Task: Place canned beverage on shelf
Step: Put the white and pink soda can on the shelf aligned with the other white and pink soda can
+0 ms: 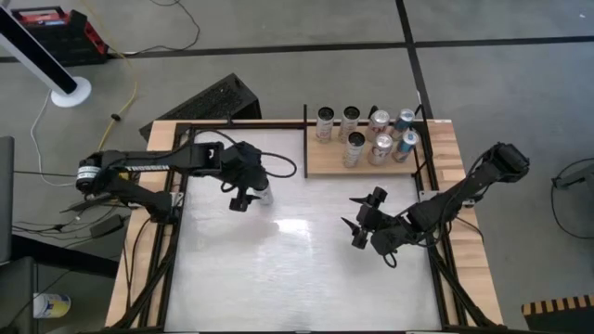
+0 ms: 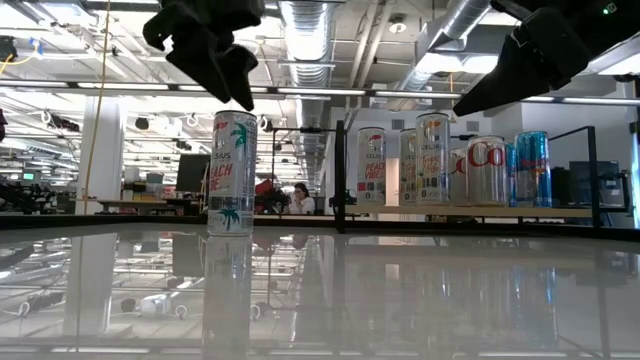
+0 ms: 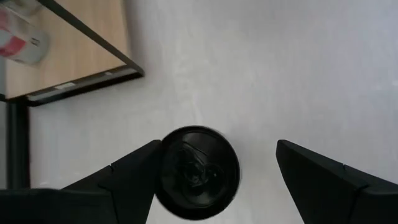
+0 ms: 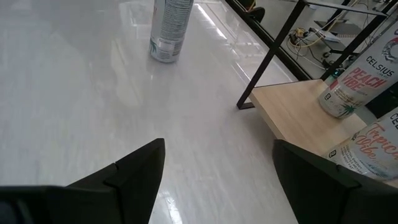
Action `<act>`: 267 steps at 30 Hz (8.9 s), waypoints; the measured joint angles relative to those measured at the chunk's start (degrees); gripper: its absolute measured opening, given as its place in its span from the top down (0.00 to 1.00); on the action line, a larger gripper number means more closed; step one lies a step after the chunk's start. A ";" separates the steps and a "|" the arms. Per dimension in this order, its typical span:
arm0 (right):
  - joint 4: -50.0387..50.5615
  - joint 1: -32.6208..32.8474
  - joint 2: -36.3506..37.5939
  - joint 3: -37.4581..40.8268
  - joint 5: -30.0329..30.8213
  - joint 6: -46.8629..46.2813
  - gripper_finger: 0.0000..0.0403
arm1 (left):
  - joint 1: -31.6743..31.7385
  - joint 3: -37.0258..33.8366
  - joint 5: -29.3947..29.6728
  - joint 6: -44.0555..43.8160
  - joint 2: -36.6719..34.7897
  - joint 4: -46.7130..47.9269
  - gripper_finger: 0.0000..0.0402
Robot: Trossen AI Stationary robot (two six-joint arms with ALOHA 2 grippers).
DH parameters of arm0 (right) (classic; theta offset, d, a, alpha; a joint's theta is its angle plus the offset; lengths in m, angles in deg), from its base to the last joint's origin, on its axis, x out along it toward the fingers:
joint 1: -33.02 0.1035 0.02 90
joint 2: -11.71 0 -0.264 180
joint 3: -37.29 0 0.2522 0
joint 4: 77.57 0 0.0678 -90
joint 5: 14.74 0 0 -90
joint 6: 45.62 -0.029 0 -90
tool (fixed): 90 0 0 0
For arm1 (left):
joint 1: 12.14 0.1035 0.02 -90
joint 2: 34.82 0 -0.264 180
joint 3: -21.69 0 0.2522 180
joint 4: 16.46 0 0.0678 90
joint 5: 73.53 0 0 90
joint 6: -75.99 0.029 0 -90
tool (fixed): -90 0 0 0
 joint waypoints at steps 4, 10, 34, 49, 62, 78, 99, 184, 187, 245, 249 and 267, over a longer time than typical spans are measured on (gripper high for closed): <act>-0.02 0.00 -0.01 0.00 -0.03 0.00 0.20 | 0.00 0.00 0.07 1.57 1.48 0.01 0.25; 0.00 0.00 0.00 0.00 -0.07 0.02 0.20 | 0.62 0.00 0.34 3.02 1.70 -0.45 0.25; -0.01 0.00 -0.01 0.00 -0.07 0.02 0.20 | 1.70 0.00 2.14 3.18 1.74 0.54 0.25; 0.37 -0.26 -0.02 -0.04 -0.68 0.04 0.20 | 1.89 0.00 1.65 3.42 5.54 -0.60 0.25; 0.22 -0.74 0.00 -0.04 -1.36 0.02 0.20 | 1.91 0.00 2.53 -6.63 5.52 -0.17 0.39; -0.20 -0.74 -0.01 -0.04 -1.36 0.03 0.20 | 1.92 2.16 14.26 -41.23 5.56 0.73 0.37; -0.20 -0.74 -0.02 -0.02 -1.33 0.04 0.20 | -0.59 2.19 15.31 -39.33 5.50 0.61 0.29; -0.22 -0.74 0.00 0.00 -1.57 0.02 0.20 | 2.25 4.39 7.93 -20.97 6.23 1.27 0.28; -0.26 -0.74 0.00 0.00 -1.57 0.02 0.20 | 2.19 4.39 8.01 -21.46 7.42 1.69 0.28; -0.57 -3.74 0.00 -0.04 -2.84 1.38 0.20 | -5.89 31.53 4.81 -19.53 23.75 -5.08 0.40; -0.23 -3.63 -0.01 -0.04 -2.95 1.50 0.20 | -3.99 43.64 4.54 -16.50 31.65 4.09 0.40; 1.31 -1.05 -0.02 -0.04 -2.93 1.14 0.20 | 6.58 56.70 4.43 -4.18 44.81 6.13 0.40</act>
